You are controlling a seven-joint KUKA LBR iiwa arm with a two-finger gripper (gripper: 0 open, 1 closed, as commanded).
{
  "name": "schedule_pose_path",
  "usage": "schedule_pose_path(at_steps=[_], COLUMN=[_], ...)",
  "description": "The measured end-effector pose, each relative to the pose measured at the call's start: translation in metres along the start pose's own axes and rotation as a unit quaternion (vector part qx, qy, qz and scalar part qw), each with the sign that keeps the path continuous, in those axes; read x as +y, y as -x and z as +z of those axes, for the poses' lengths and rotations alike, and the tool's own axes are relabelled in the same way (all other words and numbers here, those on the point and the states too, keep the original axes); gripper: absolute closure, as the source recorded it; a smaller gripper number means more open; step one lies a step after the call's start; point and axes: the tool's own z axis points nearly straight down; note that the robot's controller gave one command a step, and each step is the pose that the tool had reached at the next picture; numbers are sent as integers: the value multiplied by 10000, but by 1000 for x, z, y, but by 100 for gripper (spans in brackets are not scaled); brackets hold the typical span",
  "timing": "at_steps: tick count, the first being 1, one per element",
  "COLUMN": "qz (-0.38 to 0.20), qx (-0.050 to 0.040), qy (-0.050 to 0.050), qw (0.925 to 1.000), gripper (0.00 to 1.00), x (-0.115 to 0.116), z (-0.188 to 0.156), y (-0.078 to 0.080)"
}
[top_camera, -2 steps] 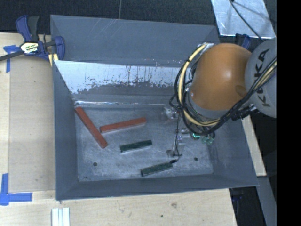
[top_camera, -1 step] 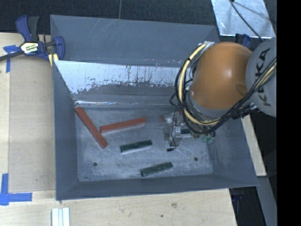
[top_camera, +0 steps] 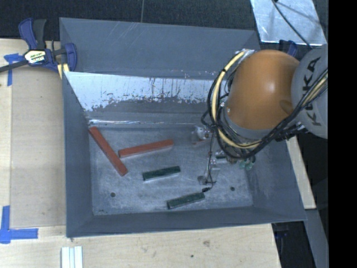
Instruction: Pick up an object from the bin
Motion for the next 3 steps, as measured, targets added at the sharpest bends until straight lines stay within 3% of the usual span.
schedule_pose_path(at_steps=[1,2,3], qz=[-332,-68,-55], qx=[35,15,-3], qy=[-6,0,2], qw=[9994,10000,10000], gripper=[0,0,100], x=[-19,18,16], z=[134,139,138], y=[25,10,11])
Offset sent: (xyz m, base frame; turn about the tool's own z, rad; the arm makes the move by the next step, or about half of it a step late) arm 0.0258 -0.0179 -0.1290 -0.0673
